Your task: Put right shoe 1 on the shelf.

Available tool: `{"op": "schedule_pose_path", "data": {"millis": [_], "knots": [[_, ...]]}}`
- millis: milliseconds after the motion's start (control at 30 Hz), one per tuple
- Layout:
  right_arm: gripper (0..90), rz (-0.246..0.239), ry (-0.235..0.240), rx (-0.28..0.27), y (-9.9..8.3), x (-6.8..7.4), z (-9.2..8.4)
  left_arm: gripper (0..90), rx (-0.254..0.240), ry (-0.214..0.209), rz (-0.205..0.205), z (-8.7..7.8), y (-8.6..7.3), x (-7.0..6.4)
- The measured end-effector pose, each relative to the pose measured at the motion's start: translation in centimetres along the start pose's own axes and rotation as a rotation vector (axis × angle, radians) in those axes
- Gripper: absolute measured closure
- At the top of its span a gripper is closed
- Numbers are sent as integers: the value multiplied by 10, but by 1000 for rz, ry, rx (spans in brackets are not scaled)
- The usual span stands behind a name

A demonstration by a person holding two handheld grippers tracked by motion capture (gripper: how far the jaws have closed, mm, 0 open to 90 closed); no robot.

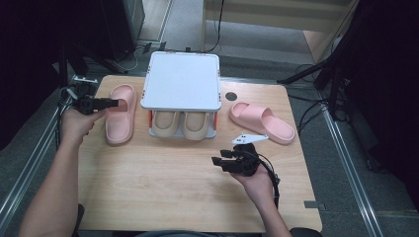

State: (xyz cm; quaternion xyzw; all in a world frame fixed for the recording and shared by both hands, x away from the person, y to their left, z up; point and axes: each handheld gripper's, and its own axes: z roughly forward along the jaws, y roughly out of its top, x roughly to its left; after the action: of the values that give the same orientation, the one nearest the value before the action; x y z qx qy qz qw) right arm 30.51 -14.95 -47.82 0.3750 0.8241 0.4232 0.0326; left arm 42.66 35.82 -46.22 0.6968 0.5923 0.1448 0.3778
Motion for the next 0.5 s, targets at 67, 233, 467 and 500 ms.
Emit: {"op": "schedule_pose_path", "data": {"millis": [67,233,467,500], "knots": [[525,-10,4,5,2,1,3,538,-14,-4,-20,-4,-2,5],[524,-25,16,15,5,2,8,500,13,5,-42,-4,-11,19],[523,-31,17,21,6,2,11,480,45,41,-52,5,-21,30],[523,-33,16,18,6,3,11,480,42,50,-51,8,-23,33]]}}
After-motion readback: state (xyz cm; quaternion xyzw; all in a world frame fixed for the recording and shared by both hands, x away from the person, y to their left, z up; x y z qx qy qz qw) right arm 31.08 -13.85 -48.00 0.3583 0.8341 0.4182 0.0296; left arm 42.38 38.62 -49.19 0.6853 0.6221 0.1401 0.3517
